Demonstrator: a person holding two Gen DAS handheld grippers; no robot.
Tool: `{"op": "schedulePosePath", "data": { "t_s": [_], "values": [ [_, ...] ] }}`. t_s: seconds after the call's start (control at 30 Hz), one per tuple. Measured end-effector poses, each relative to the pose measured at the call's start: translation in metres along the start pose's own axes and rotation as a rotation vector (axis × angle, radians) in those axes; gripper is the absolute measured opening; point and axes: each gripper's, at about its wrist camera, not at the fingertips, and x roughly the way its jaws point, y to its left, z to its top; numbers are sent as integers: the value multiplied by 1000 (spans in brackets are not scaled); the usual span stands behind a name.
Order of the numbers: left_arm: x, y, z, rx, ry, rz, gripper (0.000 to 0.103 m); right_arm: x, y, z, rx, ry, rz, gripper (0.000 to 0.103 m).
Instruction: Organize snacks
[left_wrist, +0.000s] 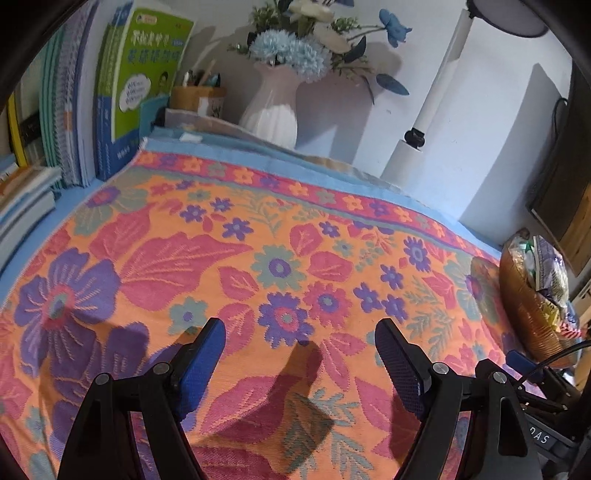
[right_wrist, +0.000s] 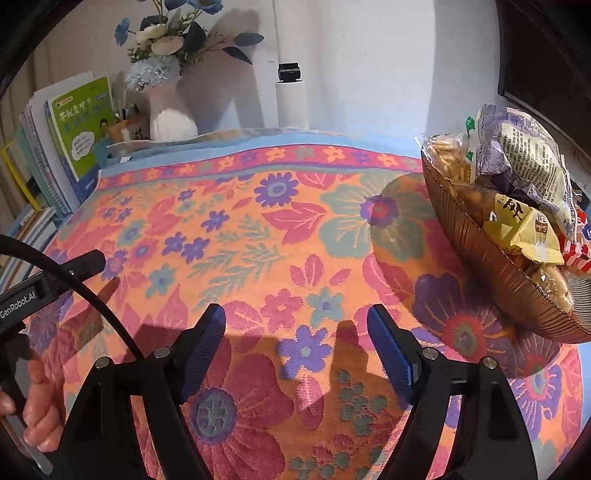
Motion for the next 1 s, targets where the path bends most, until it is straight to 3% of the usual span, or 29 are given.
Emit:
{"op": "schedulePosePath", "data": {
  "t_s": [0.27, 0.33, 0.57, 1.0],
  "values": [
    [-4, -12, -3, 69, -25, 51, 81, 0, -2, -1, 14, 1, -3, 80],
    [-4, -14, -4, 81, -28, 63, 87, 0, -2, -1, 14, 5, -9, 80],
    [3, -11, -3, 69, 13, 57, 87, 0, -3, -1, 14, 8, -6, 80],
    [5, -11, -4, 72, 20, 77, 87, 1, -3, -1, 14, 14, -5, 80]
  ]
}}
